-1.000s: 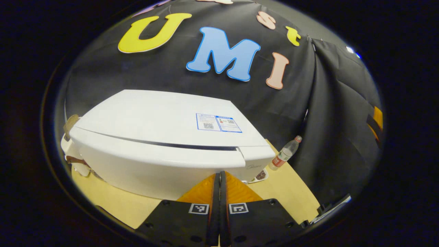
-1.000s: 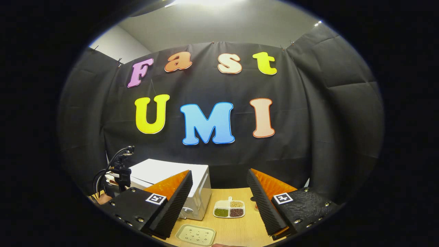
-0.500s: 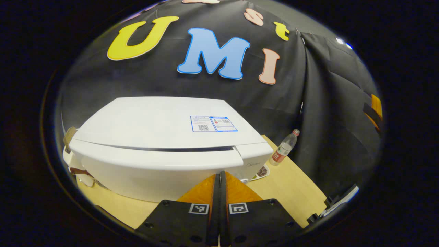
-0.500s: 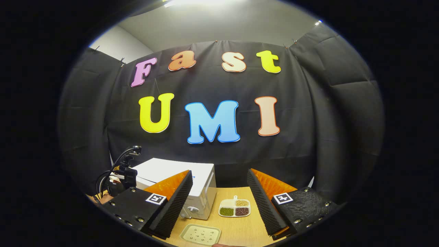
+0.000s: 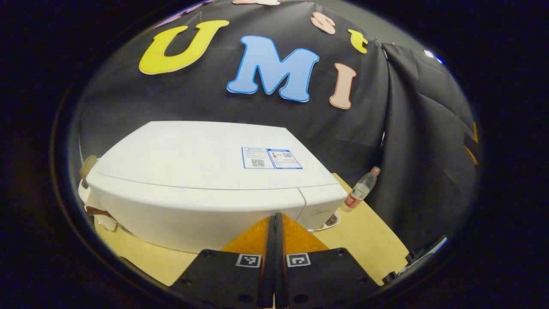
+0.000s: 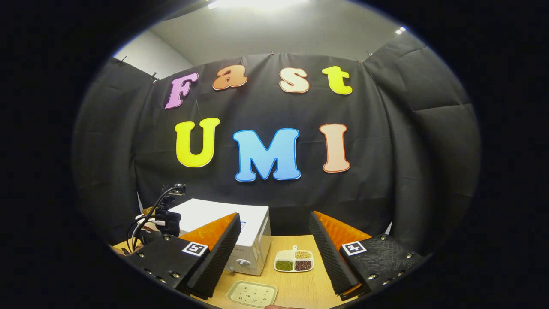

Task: Open the microwave oven with the left hand, put the food in, and close the microwave oven.

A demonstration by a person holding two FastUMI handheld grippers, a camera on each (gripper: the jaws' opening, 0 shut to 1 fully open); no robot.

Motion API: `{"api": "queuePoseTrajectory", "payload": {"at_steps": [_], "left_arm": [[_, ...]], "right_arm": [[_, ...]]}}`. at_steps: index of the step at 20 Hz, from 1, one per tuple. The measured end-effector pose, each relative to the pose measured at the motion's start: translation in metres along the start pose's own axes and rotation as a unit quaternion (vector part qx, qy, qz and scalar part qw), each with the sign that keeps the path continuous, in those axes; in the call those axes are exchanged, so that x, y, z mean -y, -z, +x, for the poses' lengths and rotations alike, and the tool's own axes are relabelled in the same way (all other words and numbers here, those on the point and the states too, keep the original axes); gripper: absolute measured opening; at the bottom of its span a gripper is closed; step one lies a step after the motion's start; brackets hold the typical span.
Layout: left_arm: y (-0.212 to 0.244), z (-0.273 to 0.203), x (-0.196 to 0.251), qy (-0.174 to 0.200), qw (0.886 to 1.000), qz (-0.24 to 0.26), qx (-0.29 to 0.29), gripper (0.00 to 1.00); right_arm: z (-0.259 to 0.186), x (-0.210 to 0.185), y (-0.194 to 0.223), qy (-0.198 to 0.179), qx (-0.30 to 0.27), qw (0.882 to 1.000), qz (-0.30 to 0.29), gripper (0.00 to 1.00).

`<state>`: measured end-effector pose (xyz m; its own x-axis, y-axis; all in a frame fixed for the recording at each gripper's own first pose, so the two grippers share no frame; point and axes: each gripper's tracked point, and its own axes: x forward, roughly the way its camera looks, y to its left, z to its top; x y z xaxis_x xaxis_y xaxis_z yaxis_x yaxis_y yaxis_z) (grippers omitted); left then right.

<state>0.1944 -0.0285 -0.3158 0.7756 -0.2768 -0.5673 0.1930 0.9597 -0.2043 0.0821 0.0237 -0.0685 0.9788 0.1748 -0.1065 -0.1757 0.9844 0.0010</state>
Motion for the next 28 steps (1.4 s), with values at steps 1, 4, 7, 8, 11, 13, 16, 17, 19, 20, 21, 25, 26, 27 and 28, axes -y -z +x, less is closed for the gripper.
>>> {"api": "queuePoseTrajectory", "payload": {"at_steps": [1, 4, 7, 8, 11, 13, 16, 17, 19, 20, 21, 25, 26, 27, 28], "left_arm": [[-0.001, -0.002, -0.004, -0.01, 1.0, 0.006, 0.003, 0.07], [-0.021, -0.022, -0.004, -0.021, 0.999, 0.011, 0.031, 0.07], [-0.058, -0.059, -0.01, -0.045, 0.995, 0.013, 0.092, 0.07], [-0.075, -0.073, -0.008, -0.049, 0.991, 0.011, 0.125, 0.13], [-0.119, -0.132, -0.005, -0.077, 0.975, 0.018, 0.209, 0.98], [-0.136, -0.171, 0.006, -0.081, 0.967, 0.031, 0.239, 0.96], [-0.153, -0.227, 0.017, -0.091, 0.958, 0.054, 0.268, 0.93], [-0.158, -0.242, 0.016, -0.099, 0.955, 0.06, 0.274, 0.96], [-0.173, -0.264, 0.013, -0.116, 0.95, 0.057, 0.283, 0.93], [-0.18, -0.274, 0.011, -0.123, 0.949, 0.052, 0.287, 0.99], [-0.185, -0.282, 0.011, -0.132, 0.947, 0.047, 0.289, 0.93], [-0.198, -0.308, 0.023, -0.133, 0.939, 0.052, 0.313, 0.95], [-0.199, -0.31, 0.023, -0.132, 0.939, 0.058, 0.311, 0.95], [-0.2, -0.31, 0.023, -0.127, 0.94, 0.059, 0.312, 0.95], [-0.202, -0.313, 0.023, -0.122, 0.939, 0.055, 0.316, 0.92]], "right_arm": [[0.0, 0.002, 0.0, 0.002, 0.0, 1.0, -0.001, 0.98], [-0.002, 0.004, -0.005, 0.002, 0.005, 1.0, -0.007, 0.98], [-0.006, 0.007, -0.01, 0.005, 0.013, 1.0, -0.009, 0.98], [-0.007, 0.008, -0.012, 0.006, 0.016, 1.0, -0.009, 0.98], [-0.009, 0.011, -0.02, 0.009, 0.026, 0.999, -0.016, 0.98], [-0.009, 0.012, -0.027, 0.011, 0.031, 0.999, -0.014, 0.98], [-0.007, 0.015, -0.043, 0.017, 0.04, 0.999, -0.001, 0.98], [-0.004, 0.017, -0.047, 0.02, 0.042, 0.999, -0.001, 0.97], [0.0, 0.015, -0.054, 0.02, 0.042, 0.999, -0.002, 0.98], [0.001, 0.014, -0.058, 0.019, 0.042, 0.999, 0.0, 0.98], [0.002, 0.012, -0.061, 0.017, 0.042, 0.999, 0.002, 0.98], [-0.003, -0.003, -0.071, 0.011, 0.05, 0.999, 0.0, 0.98], [-0.004, -0.009, -0.076, 0.007, 0.056, 0.998, -0.002, 0.98], [-0.006, -0.014, -0.077, 0.004, 0.059, 0.998, -0.005, 0.97], [-0.008, -0.019, -0.078, 0.002, 0.059, 0.998, -0.008, 0.97]]}}
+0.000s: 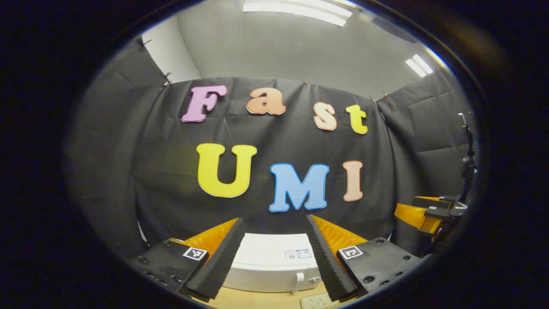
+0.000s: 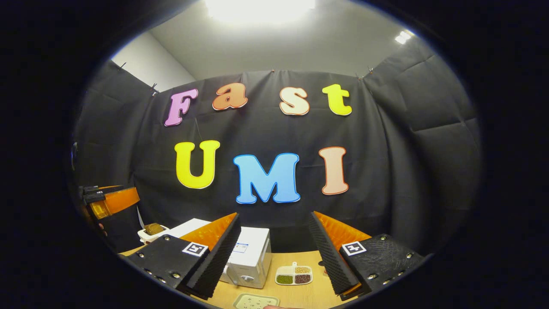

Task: Open the microwave oven with the left hand, put the food in, and close the microwave oven.

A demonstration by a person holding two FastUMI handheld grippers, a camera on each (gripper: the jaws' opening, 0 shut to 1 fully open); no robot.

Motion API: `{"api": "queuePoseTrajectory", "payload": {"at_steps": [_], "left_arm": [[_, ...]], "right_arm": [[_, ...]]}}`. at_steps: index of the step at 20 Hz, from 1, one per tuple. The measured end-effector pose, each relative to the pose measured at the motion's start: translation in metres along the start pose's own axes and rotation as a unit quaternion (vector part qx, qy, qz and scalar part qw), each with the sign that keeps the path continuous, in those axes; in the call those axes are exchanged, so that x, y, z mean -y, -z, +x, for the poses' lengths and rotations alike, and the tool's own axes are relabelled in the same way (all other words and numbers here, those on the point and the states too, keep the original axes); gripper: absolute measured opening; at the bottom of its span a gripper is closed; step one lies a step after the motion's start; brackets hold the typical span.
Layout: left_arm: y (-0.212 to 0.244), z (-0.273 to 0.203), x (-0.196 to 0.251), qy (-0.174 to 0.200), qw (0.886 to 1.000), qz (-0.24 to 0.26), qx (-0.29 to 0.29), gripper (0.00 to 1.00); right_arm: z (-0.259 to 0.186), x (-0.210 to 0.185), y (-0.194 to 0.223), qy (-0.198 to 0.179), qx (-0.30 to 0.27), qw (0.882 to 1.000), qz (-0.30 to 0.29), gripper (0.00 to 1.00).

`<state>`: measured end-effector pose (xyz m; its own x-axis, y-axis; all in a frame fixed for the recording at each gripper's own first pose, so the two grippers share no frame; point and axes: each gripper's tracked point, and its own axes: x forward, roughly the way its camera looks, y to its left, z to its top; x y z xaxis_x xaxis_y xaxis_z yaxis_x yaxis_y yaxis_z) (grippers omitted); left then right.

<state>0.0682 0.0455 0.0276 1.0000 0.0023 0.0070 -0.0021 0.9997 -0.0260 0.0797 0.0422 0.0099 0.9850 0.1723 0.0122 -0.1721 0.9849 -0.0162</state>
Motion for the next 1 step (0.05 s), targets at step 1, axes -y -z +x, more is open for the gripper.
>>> {"api": "queuePoseTrajectory", "payload": {"at_steps": [1], "left_arm": [[-0.0032, 0.0001, -0.0001, 0.004, 1.0, -0.004, 0.003, 0.95]], "right_arm": [[-0.0012, -0.0024, 0.0002, 0.0, -0.001, 1.0, -0.002, 0.97]]}}
